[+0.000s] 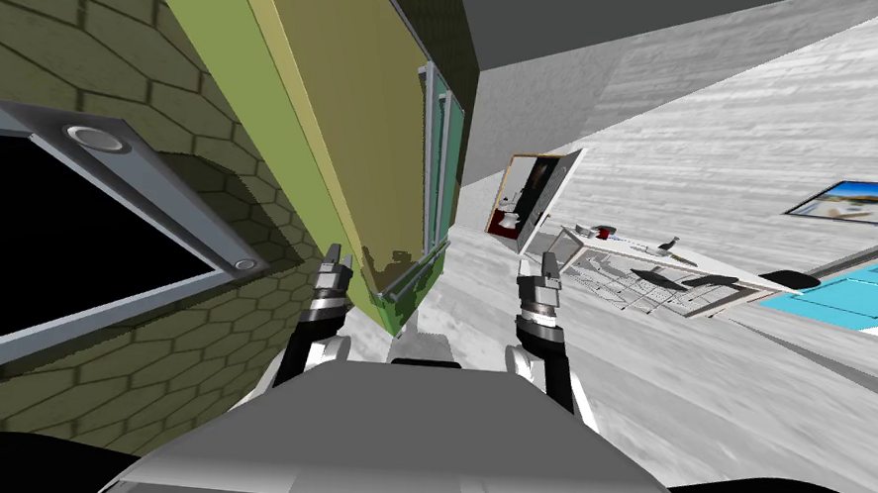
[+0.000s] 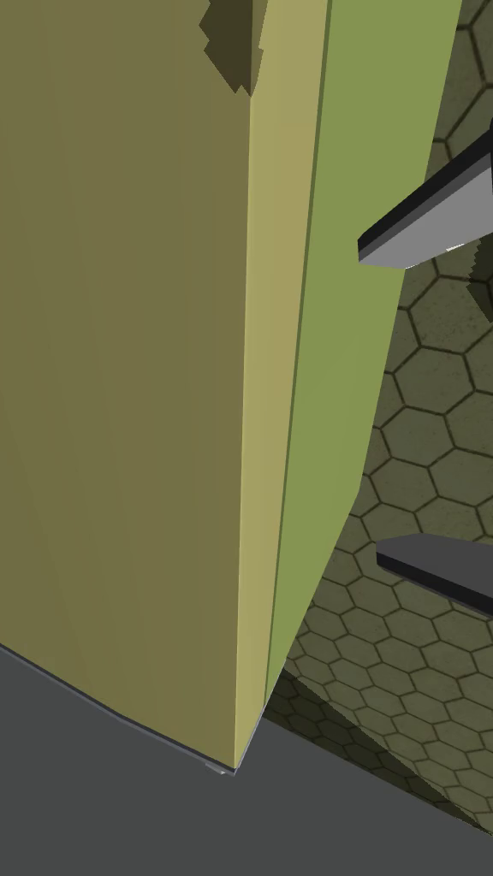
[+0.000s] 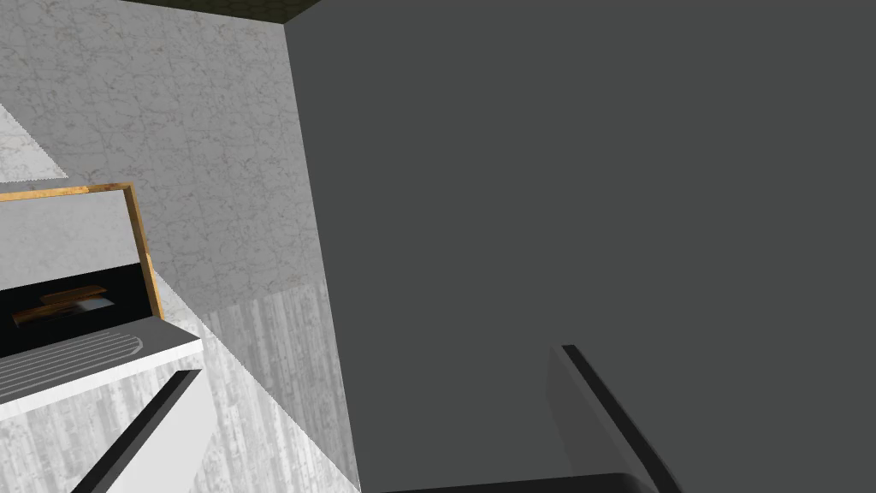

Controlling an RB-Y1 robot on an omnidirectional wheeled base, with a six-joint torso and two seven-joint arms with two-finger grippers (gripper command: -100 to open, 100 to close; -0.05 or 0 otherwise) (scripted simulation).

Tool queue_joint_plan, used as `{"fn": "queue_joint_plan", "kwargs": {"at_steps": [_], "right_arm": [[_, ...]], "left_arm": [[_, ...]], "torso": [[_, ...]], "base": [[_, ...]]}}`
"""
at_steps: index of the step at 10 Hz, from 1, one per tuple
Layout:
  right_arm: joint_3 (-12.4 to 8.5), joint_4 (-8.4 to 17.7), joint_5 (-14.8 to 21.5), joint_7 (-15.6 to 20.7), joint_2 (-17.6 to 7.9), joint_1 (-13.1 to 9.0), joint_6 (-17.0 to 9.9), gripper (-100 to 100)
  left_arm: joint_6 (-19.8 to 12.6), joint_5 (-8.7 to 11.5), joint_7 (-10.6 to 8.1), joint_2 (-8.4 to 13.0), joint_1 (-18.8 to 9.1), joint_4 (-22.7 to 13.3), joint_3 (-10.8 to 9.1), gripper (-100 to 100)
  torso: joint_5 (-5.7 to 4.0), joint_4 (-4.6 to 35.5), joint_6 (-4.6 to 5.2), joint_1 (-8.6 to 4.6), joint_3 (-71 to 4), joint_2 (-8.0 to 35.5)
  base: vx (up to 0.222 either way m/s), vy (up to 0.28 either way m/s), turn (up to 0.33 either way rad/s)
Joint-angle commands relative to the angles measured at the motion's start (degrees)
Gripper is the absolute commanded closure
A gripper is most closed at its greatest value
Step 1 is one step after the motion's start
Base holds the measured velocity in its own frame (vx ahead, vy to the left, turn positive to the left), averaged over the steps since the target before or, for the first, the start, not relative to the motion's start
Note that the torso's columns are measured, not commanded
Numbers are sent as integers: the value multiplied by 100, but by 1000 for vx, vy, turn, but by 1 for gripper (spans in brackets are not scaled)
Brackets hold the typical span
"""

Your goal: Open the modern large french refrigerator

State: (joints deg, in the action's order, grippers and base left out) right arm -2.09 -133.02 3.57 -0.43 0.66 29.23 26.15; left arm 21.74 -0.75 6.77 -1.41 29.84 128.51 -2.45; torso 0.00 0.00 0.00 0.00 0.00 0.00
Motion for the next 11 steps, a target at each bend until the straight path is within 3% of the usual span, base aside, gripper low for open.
{"fn": "queue_joint_plan", "kwargs": {"at_steps": [1,9,10,11], "right_arm": [[0,0,0,0,0,0,0,0],[0,-2,0,0,0,0,1,0],[0,-2,0,0,0,0,1,0],[0,0,0,0,0,0,0,0]], "left_arm": [[0,0,0,0,0,0,0,0],[1,0,0,0,0,2,0,0],[-32,-5,3,206,14,21,-7,-100],[-65,-10,6,350,28,38,-13,-100]], "torso": [[0,235,0,0,-467,232],[0,3537,0,0,-7073,3539],[0,3960,0,0,-7919,3962],[0,4148,0,-2,-8316,4151]], "base": [[0,0,0],[0,0,0],[19,-11,-11],[35,-10,-20]]}}
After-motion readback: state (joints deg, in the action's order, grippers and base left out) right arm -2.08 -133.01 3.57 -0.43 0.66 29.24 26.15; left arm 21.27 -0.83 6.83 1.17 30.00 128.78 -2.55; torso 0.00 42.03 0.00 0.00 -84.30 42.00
